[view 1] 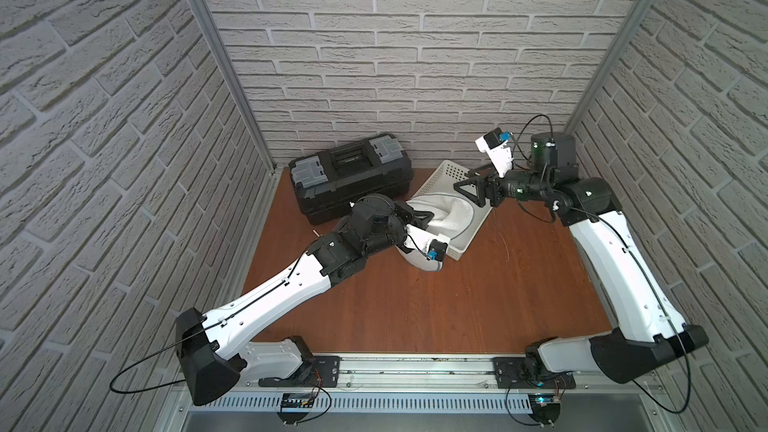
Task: Turn the laundry bag inside out
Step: Turn over the laundry bag.
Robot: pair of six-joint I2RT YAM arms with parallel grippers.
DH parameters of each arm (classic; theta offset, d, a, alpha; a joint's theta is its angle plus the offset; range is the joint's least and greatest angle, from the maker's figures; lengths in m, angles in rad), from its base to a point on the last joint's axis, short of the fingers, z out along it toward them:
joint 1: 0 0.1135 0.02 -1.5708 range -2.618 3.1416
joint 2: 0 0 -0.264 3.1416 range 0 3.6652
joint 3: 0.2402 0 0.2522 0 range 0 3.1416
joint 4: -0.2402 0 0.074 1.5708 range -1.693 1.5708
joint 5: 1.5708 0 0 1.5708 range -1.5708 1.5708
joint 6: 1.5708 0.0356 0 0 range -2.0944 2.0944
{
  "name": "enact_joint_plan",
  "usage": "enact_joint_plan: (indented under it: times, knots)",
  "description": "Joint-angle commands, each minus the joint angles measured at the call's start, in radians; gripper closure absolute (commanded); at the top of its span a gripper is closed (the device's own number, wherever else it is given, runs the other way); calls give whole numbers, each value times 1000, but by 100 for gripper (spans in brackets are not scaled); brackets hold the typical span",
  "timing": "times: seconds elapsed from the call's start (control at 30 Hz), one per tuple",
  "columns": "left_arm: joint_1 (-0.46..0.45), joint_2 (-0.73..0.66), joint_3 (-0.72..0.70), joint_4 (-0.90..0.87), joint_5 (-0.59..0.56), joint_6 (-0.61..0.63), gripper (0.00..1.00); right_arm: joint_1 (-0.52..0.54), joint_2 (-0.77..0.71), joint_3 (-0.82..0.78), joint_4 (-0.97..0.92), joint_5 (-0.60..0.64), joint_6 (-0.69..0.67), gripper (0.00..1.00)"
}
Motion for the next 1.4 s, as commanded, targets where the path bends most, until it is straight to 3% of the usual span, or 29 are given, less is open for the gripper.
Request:
enact_joint_plan:
  times: [0.0, 0.27, 0.47, 0.57, 0.7, 0.77, 0.87, 1.0, 1.17, 1.37]
  knots:
    - [-24, 1, 48, -30, 6, 85, 100, 11, 49, 56, -77, 0, -117, 25]
    - [-36, 6, 89, -100, -8, 149, 100, 47, 100, 33, -162, -26, -186, 25]
    - [-36, 15, 107, -115, -9, 169, 100, 76, 125, 34, -184, 107, -214, 30]
    - [-36, 17, 112, -119, -11, 174, 100, 78, 127, 33, -169, 152, -212, 37]
    - [-37, 15, 115, -122, -16, 184, 100, 77, 132, 39, -124, 234, -180, 62]
    - [-39, 13, 115, -128, -19, 193, 100, 64, 132, 40, -81, 277, -98, 73]
    - [-51, 4, 115, -122, -26, 210, 100, 11, 160, 44, -53, 243, 29, 87]
    - [-81, -12, 129, -53, -31, 212, 100, -74, 238, -2, -83, 199, 157, 95]
    - [-91, -24, 142, 62, -68, 200, 100, -157, 297, -107, -78, -8, 372, 97]
    - [-44, 12, 152, 162, -154, 167, 100, -155, 152, -368, 221, -225, 662, 93]
